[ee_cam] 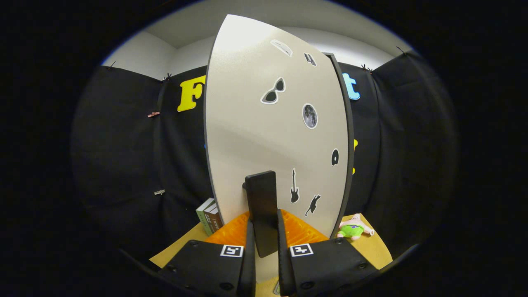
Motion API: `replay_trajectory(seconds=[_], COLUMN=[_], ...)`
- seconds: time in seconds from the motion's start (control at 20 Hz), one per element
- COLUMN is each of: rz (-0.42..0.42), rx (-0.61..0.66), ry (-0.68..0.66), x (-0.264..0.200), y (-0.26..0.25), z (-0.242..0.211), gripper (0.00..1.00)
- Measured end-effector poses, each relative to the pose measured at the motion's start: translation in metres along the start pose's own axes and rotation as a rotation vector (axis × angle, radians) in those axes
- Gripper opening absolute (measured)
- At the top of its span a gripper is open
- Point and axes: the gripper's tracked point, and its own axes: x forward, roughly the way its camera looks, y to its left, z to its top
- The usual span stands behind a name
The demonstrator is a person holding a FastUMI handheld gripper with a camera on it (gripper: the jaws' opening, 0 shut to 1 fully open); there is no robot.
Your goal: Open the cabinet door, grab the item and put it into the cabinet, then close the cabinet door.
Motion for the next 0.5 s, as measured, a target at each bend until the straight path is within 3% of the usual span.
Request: replay_trajectory(seconds=[0.35,0.4,0.5], rz=[-0.061,-0.07,-0.093], rx=[-0.004,-0.001,-0.008], ry=[0.006,0.007,0.007], x=[-0.04,-0.043,-0.051], y=[-0.042,-0.047,-0.063], z=[0.001,0.002,0.001], gripper=[0.25,0.2,0.2])
